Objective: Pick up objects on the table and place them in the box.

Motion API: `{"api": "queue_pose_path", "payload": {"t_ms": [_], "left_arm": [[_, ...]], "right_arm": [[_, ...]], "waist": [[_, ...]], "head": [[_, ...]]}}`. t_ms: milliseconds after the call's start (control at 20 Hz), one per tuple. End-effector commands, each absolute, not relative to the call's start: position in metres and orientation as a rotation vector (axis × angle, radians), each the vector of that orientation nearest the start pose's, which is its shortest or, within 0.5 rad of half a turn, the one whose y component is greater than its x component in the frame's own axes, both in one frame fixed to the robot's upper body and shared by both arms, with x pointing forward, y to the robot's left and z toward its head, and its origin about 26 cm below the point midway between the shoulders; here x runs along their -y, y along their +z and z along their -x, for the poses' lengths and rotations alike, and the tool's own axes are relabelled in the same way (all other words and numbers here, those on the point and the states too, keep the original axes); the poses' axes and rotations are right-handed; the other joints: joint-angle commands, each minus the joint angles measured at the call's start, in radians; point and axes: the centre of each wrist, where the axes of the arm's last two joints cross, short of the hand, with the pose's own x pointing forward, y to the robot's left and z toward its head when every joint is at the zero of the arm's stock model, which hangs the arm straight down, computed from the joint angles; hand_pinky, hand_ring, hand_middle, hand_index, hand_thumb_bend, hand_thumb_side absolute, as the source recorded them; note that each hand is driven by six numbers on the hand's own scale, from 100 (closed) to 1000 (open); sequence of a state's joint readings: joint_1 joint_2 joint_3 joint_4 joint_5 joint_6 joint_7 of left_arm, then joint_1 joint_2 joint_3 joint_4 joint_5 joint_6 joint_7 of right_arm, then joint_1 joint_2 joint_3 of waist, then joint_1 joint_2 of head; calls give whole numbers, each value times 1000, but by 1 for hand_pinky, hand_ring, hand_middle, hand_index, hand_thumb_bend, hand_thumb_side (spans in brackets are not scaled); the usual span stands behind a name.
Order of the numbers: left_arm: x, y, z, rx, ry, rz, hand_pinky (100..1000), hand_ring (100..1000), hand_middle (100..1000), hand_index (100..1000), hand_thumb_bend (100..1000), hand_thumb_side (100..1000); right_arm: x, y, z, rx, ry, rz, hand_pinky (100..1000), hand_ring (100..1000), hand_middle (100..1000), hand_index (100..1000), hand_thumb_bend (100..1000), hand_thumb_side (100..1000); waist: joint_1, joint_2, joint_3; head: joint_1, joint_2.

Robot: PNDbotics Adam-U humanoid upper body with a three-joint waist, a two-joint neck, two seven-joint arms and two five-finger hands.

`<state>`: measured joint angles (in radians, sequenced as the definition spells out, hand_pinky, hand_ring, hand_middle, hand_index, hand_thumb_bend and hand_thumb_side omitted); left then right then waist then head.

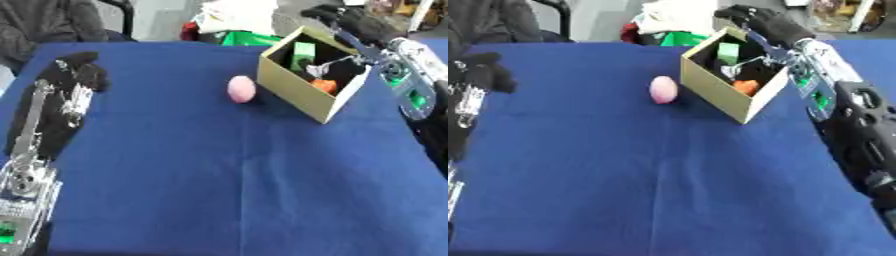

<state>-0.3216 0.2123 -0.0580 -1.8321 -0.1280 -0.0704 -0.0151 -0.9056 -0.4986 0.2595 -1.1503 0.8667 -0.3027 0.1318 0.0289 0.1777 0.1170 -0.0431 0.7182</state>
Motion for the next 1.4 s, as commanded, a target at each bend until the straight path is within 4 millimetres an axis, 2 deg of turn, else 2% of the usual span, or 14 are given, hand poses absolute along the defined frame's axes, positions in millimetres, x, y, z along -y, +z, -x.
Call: {"api": "queue_pose_path", "payload": {"t_ms": [50, 200, 600, 1100, 1400], "left_arm": [[-234, 165, -325, 2221, -436, -164, 633, 605, 575, 779, 242, 688], [-233, 165, -325, 2224, -439, -155, 634, 605, 575, 779, 243, 687], [-230, 167, -326, 2232, -436, -142, 634, 604, 574, 779, 244, 686], [-226, 169, -326, 2240, -440, -120, 634, 603, 573, 779, 246, 687], [-224, 170, -326, 2244, -445, -108, 634, 603, 573, 779, 245, 687]], "right_arm": [[237, 249, -451, 1909, 1606, 1019, 842, 872, 871, 973, 282, 383], [216, 238, -455, 1891, 1717, 925, 839, 874, 865, 967, 265, 396], [211, 215, -470, 1727, 1793, 785, 836, 875, 857, 947, 243, 416], [205, 188, -479, 1613, 1843, 766, 835, 871, 845, 934, 235, 428], [206, 178, -482, 1587, 1820, 831, 828, 861, 823, 916, 240, 417]], "waist": [[-3, -19, 18], [-1, -18, 38], [5, -12, 72], [14, -4, 94], [19, 0, 101]], "head": [[-8, -10], [-14, -9], [-26, -10], [-40, -7], [-47, -7]]}}
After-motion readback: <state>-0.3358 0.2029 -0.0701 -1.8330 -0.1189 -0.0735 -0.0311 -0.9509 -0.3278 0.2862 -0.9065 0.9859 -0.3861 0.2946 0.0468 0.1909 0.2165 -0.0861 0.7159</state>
